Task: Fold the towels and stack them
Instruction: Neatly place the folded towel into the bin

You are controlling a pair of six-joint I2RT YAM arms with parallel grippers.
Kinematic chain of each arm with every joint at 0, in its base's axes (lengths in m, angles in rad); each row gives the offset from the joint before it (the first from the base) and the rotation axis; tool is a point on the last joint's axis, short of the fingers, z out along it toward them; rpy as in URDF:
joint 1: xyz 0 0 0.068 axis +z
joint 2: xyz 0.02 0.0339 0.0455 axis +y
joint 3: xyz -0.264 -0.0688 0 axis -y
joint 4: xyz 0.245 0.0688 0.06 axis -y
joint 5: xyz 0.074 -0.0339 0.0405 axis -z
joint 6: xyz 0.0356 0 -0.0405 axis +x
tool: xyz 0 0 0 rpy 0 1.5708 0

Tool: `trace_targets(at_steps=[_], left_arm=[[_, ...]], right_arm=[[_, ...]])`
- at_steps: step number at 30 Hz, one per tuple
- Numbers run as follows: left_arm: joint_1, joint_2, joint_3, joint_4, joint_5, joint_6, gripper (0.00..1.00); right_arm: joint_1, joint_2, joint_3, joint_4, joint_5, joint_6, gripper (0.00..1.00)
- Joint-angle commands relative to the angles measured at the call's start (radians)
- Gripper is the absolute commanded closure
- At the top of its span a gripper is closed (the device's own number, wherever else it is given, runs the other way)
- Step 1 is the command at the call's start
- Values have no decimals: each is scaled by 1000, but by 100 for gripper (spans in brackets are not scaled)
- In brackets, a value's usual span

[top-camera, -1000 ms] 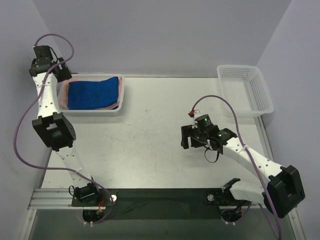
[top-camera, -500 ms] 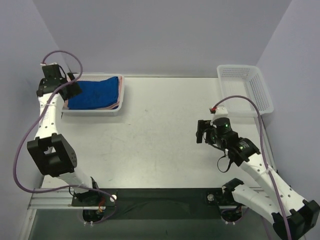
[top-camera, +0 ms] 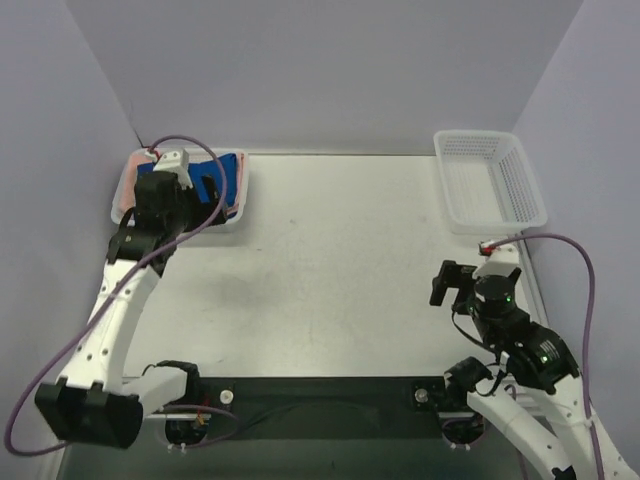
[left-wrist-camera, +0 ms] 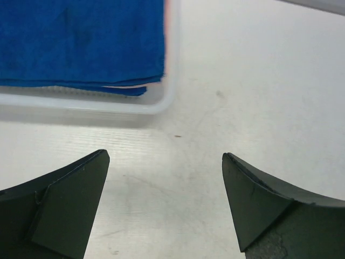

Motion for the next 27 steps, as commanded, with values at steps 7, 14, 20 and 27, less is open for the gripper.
trace_targets(at_steps=[7,14,20,27], left_arm=[[-82,-598,-88,-194,-52,-121,3],[-80,-929,-38,-507,-196,-159,2],[-79,-1012,70,-661,-219,-201,3],[-79,-1066,38,-696,-228,-253,3]], right_arm=[[-7,-183,200,-240,189,32,0],[-5,-354,224,-276,179,39,0],[-1,-489,280,-287,157,-32,0],[2,-536,316,-304,120,-74,0]])
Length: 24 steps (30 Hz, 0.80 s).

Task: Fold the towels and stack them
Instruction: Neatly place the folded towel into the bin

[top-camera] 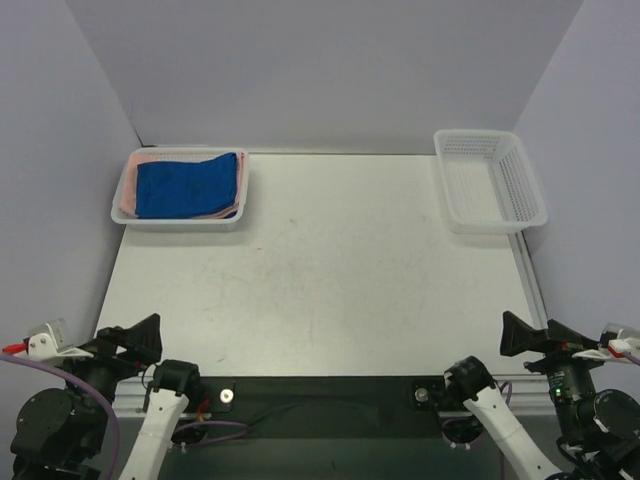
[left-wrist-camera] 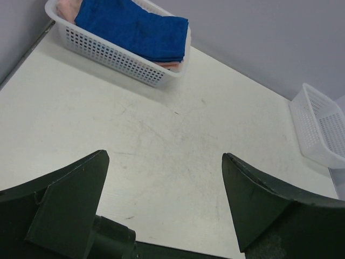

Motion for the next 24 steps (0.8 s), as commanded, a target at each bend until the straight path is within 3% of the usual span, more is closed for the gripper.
trace_targets(at_steps=[1,24], left_arm=[[0,-13,-14,-46,-8,-36,3],[0,-104,-4,23,-86,28,3]], right_arm=[[4,-37,15,-6,-19,-38,0],[157,-50,-11,5,23,-14,0]])
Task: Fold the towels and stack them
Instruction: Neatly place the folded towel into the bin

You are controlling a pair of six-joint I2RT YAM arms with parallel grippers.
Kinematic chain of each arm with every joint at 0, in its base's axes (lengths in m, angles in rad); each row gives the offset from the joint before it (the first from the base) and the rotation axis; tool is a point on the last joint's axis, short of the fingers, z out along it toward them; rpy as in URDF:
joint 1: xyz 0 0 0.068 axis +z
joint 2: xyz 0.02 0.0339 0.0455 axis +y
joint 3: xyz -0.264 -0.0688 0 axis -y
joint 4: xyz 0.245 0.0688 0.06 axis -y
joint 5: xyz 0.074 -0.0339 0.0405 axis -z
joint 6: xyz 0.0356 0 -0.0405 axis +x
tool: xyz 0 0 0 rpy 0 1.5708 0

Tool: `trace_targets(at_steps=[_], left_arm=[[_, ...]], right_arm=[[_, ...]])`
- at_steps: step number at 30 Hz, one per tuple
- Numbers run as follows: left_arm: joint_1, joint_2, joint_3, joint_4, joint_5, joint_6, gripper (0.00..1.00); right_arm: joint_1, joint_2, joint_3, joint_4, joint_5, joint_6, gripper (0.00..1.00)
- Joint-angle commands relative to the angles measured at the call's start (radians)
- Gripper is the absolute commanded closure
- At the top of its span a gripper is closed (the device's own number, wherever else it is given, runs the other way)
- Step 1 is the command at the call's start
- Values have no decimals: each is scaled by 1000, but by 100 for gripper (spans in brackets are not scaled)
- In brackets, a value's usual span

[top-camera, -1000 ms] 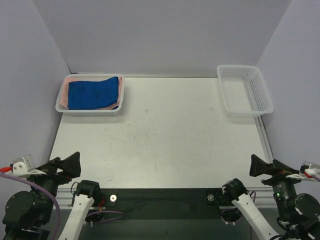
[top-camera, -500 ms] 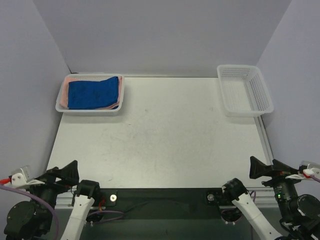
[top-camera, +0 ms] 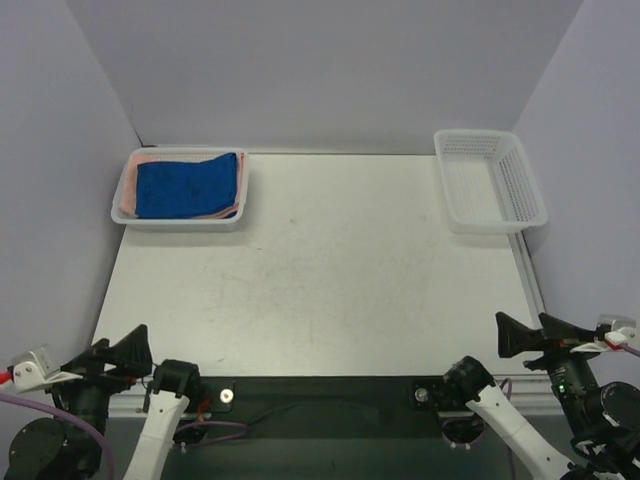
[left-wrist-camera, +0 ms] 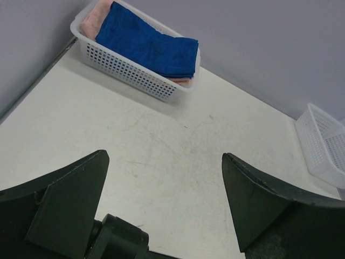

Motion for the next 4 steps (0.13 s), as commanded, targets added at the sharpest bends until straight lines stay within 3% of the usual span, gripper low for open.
trace_targets(at_steps=[1,4], left_arm=[[0,-12,-12,54,-10,19,3],[0,-18,-22,63,-13,19,3]], right_arm=[[22,-47,-9,15,34,3,0],[33,-40,-17,21,36,4,0]])
